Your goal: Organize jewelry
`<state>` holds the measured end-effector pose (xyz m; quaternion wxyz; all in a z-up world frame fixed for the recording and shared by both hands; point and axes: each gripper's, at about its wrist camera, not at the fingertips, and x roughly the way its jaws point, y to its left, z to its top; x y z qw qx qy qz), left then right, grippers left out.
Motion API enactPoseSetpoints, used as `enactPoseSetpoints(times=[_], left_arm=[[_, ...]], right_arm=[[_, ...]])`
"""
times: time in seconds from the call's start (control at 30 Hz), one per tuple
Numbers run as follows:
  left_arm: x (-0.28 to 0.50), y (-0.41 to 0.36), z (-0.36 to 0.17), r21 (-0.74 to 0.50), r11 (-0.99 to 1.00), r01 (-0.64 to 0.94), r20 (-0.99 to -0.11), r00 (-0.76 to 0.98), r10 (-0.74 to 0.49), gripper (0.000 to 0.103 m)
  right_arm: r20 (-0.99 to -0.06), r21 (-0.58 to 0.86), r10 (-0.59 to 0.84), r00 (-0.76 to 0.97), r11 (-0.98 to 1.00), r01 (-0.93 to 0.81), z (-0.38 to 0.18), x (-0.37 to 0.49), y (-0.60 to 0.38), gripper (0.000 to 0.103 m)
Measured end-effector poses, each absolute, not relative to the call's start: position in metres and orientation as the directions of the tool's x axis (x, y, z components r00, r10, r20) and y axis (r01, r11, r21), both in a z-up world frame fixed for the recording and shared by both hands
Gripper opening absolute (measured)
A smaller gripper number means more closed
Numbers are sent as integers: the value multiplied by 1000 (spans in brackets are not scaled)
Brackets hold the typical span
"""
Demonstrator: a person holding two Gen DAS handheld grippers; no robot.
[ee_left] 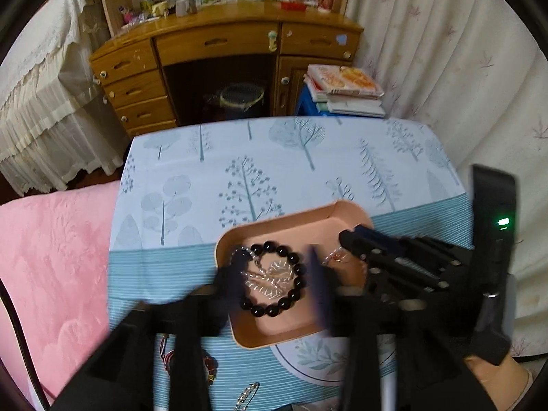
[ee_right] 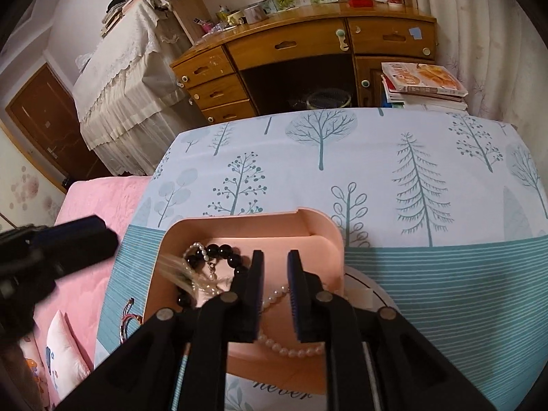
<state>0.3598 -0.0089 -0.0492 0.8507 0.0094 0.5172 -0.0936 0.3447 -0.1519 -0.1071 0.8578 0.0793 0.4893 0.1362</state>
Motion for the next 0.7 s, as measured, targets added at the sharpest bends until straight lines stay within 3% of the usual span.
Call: enactPoseSetpoints(times=[0.07, 0.4, 0.7], left_arm=[[355, -6, -49, -72, 985, 155, -871, 471, -138, 72], [311, 19, -27, -91, 976, 199, -819, 542, -187, 73], [243, 39, -5, -39, 979, 199, -819, 555, -145, 73]], right_arm=[[-814, 260, 302, 496, 953, -154, -104, 341, -153, 26], [-794, 225, 296, 531, 955, -195, -75, 293, -152, 26], [-769, 215, 313, 557, 948, -235, -43, 218, -152, 26]])
